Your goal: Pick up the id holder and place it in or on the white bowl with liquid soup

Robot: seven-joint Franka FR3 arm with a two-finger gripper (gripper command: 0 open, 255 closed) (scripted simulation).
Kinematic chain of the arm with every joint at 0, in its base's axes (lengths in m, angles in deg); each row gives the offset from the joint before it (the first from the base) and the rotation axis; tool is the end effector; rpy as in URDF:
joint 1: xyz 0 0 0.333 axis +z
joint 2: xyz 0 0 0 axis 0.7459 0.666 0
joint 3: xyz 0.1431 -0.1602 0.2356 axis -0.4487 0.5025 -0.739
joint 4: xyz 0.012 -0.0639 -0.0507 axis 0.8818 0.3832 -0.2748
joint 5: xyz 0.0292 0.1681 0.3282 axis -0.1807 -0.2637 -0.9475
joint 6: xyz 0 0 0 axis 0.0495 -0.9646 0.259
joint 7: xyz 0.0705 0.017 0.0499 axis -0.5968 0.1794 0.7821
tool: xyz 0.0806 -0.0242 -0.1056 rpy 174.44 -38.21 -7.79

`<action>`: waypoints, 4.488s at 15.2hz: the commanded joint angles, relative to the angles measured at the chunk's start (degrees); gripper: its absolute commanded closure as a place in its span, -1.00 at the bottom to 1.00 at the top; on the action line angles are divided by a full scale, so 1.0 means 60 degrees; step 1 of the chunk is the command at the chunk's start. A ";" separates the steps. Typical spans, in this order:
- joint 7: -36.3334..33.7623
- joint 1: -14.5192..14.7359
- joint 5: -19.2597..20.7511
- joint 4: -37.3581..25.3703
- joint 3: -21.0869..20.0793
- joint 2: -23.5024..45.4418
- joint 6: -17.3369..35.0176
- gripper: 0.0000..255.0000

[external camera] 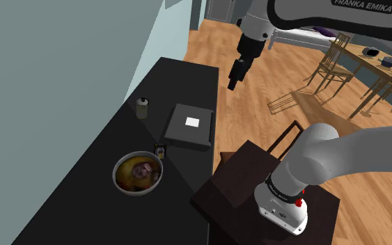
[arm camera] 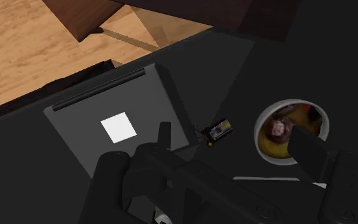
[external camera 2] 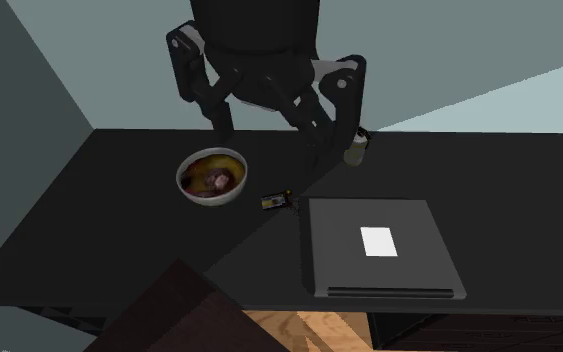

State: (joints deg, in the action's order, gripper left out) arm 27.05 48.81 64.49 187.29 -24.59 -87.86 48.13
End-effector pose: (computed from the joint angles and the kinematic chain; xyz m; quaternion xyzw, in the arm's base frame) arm 0.2888 0.0108 0.5535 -0.9955 -0.0898 -0.0274 0.0131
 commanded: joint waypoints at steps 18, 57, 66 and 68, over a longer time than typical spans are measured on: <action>-0.3762 -0.0259 -0.0137 0.0596 -0.2358 0.4677 0.5083 -1.00; -0.9659 0.0940 0.3748 -0.5062 -0.1617 1.4399 0.8104 1.00; -0.9660 0.0940 0.3749 -0.5062 -0.1617 1.4399 0.8105 1.00; -0.9610 0.0897 0.3689 -0.4984 -0.1677 1.4178 0.7962 1.00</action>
State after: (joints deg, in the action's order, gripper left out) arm -30.73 54.31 86.74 157.19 -34.53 -2.32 96.16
